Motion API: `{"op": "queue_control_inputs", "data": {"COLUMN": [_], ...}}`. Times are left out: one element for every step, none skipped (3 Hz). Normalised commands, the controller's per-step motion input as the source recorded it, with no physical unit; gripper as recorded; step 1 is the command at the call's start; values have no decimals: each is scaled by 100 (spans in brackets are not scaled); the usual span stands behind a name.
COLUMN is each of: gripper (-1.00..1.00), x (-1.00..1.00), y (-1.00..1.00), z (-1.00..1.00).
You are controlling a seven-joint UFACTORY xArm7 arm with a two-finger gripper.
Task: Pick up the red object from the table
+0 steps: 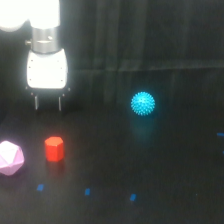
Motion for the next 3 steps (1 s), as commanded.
{"op": "queue_control_inputs", "data": {"gripper": [100,100,100], "x": [-16,-48,-7], "y": [-86,-14,-100], "z": [52,-27,-65]}}
